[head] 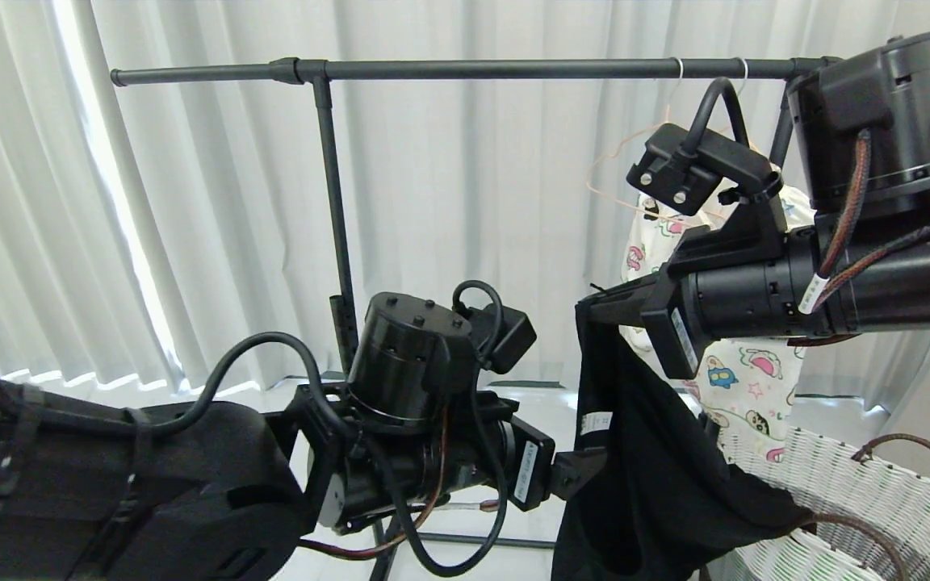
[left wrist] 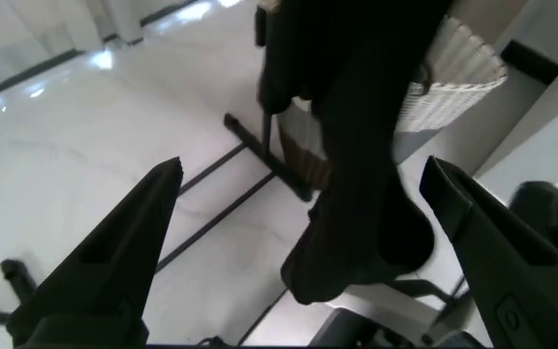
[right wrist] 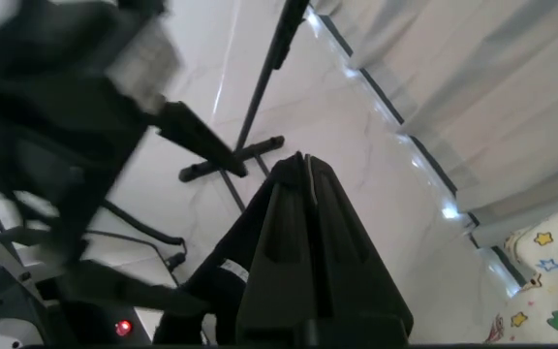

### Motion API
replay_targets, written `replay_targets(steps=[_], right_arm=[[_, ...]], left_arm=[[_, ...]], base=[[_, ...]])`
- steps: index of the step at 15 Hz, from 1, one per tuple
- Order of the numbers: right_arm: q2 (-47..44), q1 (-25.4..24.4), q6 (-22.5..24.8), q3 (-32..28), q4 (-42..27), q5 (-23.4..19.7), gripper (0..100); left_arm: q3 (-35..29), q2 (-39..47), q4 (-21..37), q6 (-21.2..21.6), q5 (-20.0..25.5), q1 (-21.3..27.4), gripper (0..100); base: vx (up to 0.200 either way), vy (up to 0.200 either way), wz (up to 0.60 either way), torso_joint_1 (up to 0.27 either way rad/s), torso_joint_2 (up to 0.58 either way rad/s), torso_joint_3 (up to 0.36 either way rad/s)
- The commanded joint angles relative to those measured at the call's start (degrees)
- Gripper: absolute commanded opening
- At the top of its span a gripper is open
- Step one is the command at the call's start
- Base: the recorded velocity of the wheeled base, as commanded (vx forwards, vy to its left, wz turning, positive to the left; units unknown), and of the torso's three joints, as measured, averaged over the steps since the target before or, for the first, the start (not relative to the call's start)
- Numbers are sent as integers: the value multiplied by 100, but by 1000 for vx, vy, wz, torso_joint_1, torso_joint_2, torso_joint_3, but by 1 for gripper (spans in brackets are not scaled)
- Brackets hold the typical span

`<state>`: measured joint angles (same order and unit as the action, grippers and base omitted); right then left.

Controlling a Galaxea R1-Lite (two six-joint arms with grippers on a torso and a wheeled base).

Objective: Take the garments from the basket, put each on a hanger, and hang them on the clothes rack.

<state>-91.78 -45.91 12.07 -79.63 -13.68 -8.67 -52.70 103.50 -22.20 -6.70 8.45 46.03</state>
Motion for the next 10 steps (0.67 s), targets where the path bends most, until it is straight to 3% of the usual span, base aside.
replay_targets(steps=[1,5,8,10], right_arm=[[20,3,6,0,-3,-12,0],[11,3,-3,9,-12,-170,0],[20,3,-3,9,-12,-170,0],[20,3,-3,0,-3,-170,0]], left_arm=[[-47,417,-4,99,-1,-86,100],[-144,760,-4,143,-36,-86,100],[137,786,5,627,-45,-244,100],[146,795,5,706,-45,-279,100]], base=[[0,0,0,0,0,0],[0,0,0,0,0,0],[0,0,0,0,0,0],[0,0,0,0,0,0]])
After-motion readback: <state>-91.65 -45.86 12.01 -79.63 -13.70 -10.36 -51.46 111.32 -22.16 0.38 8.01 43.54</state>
